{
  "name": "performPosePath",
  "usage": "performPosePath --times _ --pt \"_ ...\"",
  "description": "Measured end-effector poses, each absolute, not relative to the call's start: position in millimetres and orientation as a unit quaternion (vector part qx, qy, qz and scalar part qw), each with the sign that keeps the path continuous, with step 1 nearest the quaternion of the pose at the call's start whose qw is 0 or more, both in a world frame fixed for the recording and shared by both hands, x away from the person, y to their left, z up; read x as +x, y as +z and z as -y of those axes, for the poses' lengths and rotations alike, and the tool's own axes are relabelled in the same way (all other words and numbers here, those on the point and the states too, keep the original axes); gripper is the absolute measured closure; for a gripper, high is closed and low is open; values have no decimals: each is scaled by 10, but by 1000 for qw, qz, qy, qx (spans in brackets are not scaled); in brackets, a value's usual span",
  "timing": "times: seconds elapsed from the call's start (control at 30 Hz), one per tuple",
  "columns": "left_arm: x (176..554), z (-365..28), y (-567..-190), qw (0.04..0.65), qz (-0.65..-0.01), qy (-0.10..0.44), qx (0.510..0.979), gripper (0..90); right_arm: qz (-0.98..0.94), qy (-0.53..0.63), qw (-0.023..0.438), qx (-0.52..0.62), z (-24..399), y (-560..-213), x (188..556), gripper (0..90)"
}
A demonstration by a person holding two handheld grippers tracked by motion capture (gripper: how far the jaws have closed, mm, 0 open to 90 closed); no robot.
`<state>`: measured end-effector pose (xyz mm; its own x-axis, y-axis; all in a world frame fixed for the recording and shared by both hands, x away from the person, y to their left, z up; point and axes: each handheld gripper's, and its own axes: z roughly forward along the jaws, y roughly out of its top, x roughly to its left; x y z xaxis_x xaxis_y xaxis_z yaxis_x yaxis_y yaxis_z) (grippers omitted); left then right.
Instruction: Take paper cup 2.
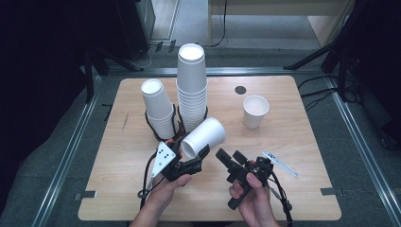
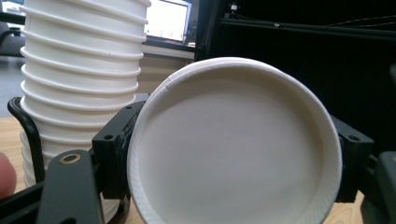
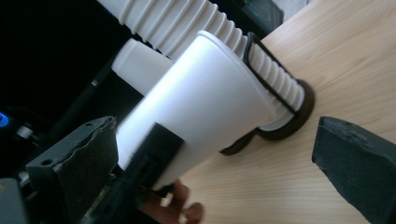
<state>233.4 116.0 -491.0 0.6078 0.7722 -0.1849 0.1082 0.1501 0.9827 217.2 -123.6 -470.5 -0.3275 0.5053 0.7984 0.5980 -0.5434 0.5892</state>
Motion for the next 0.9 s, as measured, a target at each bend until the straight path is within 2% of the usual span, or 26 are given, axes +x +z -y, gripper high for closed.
performPosePath --times 0.47,0.9 --pt "2285 -1093 -4924 664 -346 266 607 223 343 -646 196 -653 1114 -4712 2321 0" --pt "2272 -1078 -4923 667 -341 259 610 223 296 -631 251 -672 971 -4767 2515 0"
